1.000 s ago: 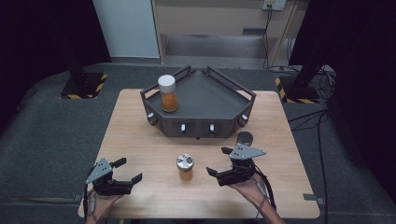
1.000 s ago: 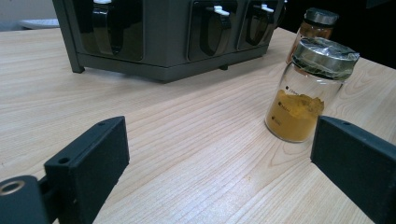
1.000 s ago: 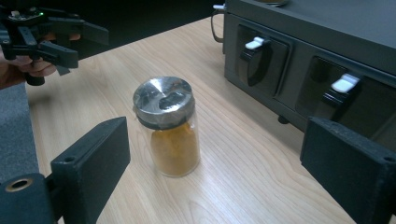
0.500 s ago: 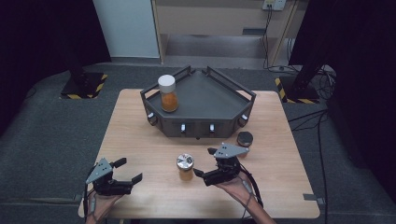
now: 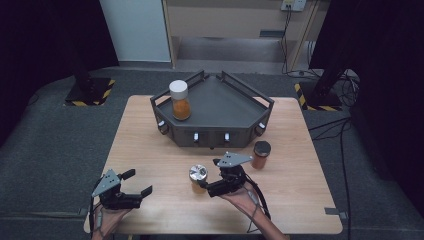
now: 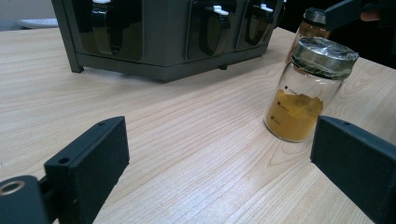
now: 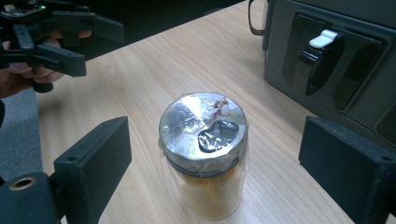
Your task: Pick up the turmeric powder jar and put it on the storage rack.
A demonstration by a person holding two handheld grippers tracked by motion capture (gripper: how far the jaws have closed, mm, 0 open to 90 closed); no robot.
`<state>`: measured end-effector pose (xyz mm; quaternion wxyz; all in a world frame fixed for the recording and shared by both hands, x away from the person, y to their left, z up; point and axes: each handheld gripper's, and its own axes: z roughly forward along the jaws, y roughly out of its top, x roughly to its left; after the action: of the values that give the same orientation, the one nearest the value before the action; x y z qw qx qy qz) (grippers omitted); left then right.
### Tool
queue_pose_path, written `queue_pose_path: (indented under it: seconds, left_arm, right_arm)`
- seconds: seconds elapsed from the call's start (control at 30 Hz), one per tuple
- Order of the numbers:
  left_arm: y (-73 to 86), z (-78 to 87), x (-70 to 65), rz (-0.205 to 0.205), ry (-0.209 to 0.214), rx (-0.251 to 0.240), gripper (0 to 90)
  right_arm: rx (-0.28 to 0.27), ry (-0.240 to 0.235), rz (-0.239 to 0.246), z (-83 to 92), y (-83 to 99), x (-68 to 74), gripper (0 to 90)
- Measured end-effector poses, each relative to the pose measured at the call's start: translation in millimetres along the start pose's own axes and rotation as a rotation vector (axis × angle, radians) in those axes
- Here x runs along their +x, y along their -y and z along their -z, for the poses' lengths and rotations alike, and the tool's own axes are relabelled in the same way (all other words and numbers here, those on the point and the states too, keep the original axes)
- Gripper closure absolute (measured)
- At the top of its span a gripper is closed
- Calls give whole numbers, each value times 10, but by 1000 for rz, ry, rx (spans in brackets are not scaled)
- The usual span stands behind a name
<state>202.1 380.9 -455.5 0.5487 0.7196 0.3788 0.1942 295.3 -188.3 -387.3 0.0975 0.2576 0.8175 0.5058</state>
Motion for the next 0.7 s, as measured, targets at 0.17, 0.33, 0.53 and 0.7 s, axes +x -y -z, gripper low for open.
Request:
queue_pose_path:
  seconds: [0.17, 0.33, 0.53, 0.7]
  left_arm:
    - [-1, -2, 1, -1, 1, 1, 35]
    - [2, -2, 2, 0, 1, 0, 35]
    - [-2, -1, -1, -2, 1, 2, 35]
    - [-4, -4, -4, -4, 1, 3, 35]
  right_arm:
    - [12, -2, -13, -97, 27, -24, 95]
    - [13, -6, -14, -160, 37, -33, 96]
    - [14, -16, -19, -263, 25, -31, 100]
    - [23, -13, -5, -349, 18, 9, 111]
